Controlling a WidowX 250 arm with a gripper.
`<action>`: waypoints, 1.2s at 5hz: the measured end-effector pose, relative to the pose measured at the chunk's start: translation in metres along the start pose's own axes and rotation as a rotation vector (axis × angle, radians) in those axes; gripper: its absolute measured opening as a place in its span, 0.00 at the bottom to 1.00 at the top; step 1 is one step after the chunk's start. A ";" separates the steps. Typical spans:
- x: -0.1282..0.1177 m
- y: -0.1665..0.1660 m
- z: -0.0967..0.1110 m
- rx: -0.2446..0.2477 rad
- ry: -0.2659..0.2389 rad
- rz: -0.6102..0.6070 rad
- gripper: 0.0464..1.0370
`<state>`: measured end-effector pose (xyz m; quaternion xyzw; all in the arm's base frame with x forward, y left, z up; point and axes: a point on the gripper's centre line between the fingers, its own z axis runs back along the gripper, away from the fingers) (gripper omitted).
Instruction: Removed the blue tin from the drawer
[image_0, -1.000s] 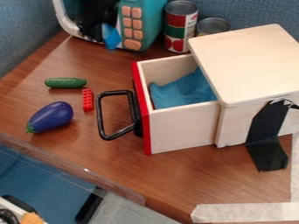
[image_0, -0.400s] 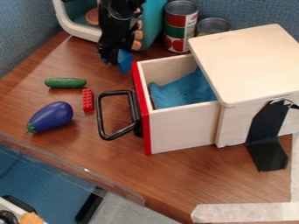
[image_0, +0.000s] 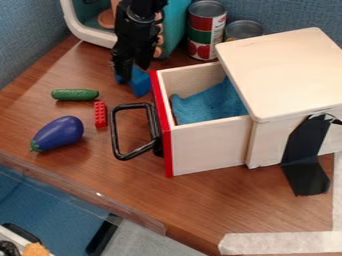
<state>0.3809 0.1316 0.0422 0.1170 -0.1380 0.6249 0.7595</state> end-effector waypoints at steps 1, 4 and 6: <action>-0.002 0.000 0.000 -0.001 -0.016 -0.021 0.97; 0.011 0.034 0.078 -0.122 -0.014 -0.050 0.96; 0.020 0.086 0.093 -0.111 0.154 -0.133 0.96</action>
